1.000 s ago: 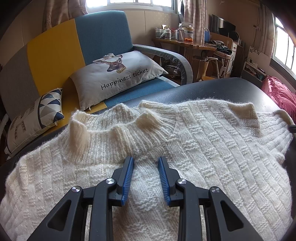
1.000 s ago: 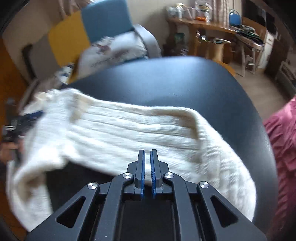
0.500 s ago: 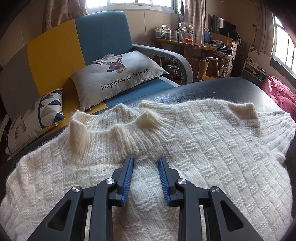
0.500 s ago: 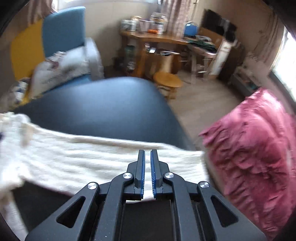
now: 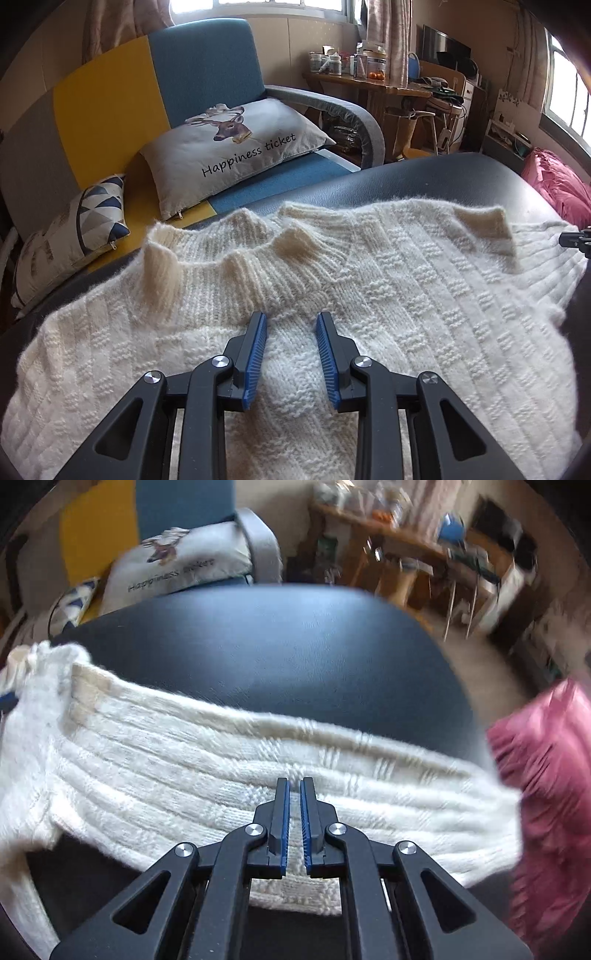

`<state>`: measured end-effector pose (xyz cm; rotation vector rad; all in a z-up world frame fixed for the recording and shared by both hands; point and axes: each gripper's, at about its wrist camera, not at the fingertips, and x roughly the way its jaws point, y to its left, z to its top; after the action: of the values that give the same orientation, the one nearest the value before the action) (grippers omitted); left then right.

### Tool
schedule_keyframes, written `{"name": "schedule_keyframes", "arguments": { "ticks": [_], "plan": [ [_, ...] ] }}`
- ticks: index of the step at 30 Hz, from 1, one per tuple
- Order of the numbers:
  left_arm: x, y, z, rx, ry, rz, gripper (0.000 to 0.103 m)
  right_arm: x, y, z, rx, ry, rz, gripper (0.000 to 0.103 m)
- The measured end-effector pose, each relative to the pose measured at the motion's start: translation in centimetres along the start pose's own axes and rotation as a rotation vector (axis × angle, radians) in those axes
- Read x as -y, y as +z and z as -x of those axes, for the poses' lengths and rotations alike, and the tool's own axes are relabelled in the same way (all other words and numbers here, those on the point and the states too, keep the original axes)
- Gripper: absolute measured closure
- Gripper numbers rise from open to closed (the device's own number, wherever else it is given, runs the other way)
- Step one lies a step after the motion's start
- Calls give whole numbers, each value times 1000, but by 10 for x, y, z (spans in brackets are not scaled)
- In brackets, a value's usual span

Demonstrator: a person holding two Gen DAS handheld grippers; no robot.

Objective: Fold clothes
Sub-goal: 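Pull the sleeve outward with the right gripper to straighten it, then fold the held sleeve back across the sweater body with the right gripper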

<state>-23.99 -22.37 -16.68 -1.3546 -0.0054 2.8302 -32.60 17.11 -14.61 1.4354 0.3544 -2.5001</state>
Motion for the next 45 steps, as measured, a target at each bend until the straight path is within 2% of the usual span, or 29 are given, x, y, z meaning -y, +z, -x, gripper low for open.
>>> {"name": "schedule_keyframes", "arguments": {
  "ticks": [3,6,8,11,12,14,18,21,24,26,29,30,33,36,37,39,42,43,45],
  "plan": [
    [17,22,11,58,-99,25,75,-33,17,20,77,149,41,97],
    [55,39,2,53,-110,-67,75,-76,32,23,101,276,109,97],
    [75,46,-14,14,-98,-108,75,-99,37,17,94,307,139,97],
    [89,47,-41,-50,-20,-135,75,-129,44,-4,52,350,156,97],
    [87,44,-49,-66,1,-114,74,-136,45,-16,30,344,155,97],
    [79,36,-47,-30,-15,-51,73,-140,45,-35,-1,276,152,98],
    [80,30,-44,-13,10,-35,73,-118,47,-42,41,304,-14,100],
    [78,36,-37,-28,23,13,74,-125,47,-37,43,271,-3,100],
    [73,44,-27,25,-4,15,74,-120,43,-17,54,269,36,99],
    [73,48,-24,46,-23,-18,74,-93,34,-4,66,223,45,97],
    [77,48,-38,-21,-6,-63,74,-45,18,12,70,124,34,96],
    [77,46,-47,-60,9,-74,74,-27,12,9,57,88,8,96],
    [74,41,-50,-34,-11,-59,73,19,-10,-2,14,48,-91,96],
    [78,43,-49,-47,7,-72,73,64,-33,-12,-29,8,-190,96],
    [77,44,-46,-55,8,-61,73,71,-37,-14,-37,-5,-203,96],
    [72,47,-35,-51,15,-32,73,60,-38,-11,-37,-25,-178,95],
    [55,46,-6,-7,9,12,73,34,-42,20,36,35,-127,95],
    [47,43,6,11,15,15,73,24,-45,30,55,78,-111,95],
    [30,34,29,26,37,23,73,-8,-56,55,72,218,-35,95]
  ]
}}
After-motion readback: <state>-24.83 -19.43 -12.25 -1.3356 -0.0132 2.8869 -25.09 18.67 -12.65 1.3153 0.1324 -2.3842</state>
